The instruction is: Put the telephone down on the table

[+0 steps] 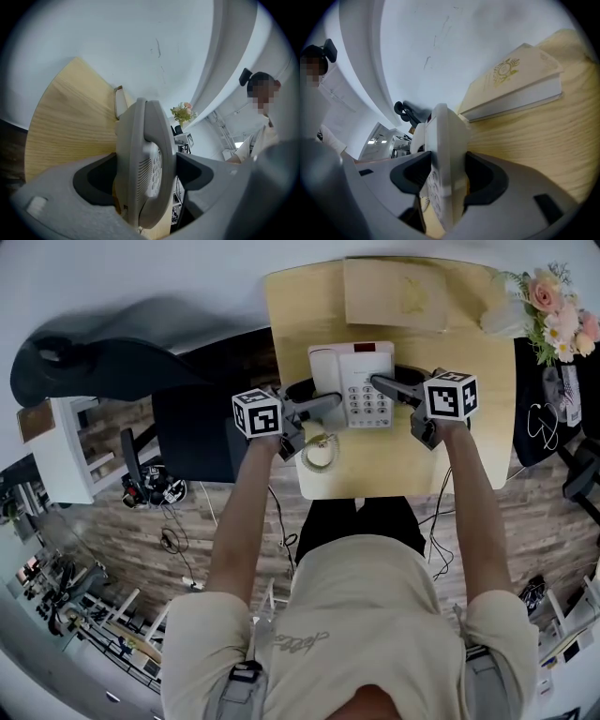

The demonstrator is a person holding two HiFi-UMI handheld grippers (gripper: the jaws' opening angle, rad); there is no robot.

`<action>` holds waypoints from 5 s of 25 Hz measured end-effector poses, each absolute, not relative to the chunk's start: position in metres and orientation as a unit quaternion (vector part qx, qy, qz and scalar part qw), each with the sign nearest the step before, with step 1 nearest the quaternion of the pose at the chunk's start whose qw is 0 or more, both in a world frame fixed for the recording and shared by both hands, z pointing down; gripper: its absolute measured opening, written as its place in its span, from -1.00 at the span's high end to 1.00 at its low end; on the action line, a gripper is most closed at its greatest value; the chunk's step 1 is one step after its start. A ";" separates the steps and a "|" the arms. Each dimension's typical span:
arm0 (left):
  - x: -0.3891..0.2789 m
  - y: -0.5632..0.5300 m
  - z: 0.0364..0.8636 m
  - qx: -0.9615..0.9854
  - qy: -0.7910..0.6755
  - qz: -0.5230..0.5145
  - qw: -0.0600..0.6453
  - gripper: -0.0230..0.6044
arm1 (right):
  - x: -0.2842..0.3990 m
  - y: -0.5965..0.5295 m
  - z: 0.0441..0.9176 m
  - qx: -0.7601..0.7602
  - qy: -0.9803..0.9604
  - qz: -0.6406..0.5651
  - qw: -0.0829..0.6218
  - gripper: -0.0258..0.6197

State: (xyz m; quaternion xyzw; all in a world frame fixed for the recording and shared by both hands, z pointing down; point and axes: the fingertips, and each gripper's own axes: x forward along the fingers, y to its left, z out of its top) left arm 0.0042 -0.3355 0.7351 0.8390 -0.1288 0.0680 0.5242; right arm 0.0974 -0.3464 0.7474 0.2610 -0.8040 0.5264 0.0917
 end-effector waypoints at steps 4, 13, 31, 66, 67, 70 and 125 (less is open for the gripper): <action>0.004 -0.340 0.744 0.831 -0.137 0.069 0.535 -0.29 | 0.097 -0.350 0.757 0.263 -0.796 0.539 0.088 0.23; 0.002 -0.348 0.754 0.805 -0.156 0.051 0.570 -0.29 | 0.098 -0.356 0.769 0.263 -0.777 0.566 0.082 0.23; 0.000 -0.353 0.758 0.795 -0.191 0.067 0.572 -0.29 | 0.102 -0.363 0.771 0.320 -0.763 0.542 0.144 0.20; -0.026 -0.264 0.590 0.915 -0.246 0.152 0.280 0.84 | 0.092 -0.215 0.607 0.361 -0.835 0.384 0.158 0.92; -0.025 -0.261 0.583 0.920 -0.244 0.161 0.262 0.84 | 0.093 -0.215 0.596 0.363 -0.842 0.364 0.164 0.92; -0.021 -0.256 0.559 0.929 -0.240 0.186 0.210 0.84 | 0.097 -0.223 0.559 0.369 -0.860 0.312 0.165 0.92; -0.015 -0.287 0.329 0.929 -0.367 0.045 -0.025 0.84 | 0.107 -0.260 0.321 0.487 -0.872 0.012 0.053 0.92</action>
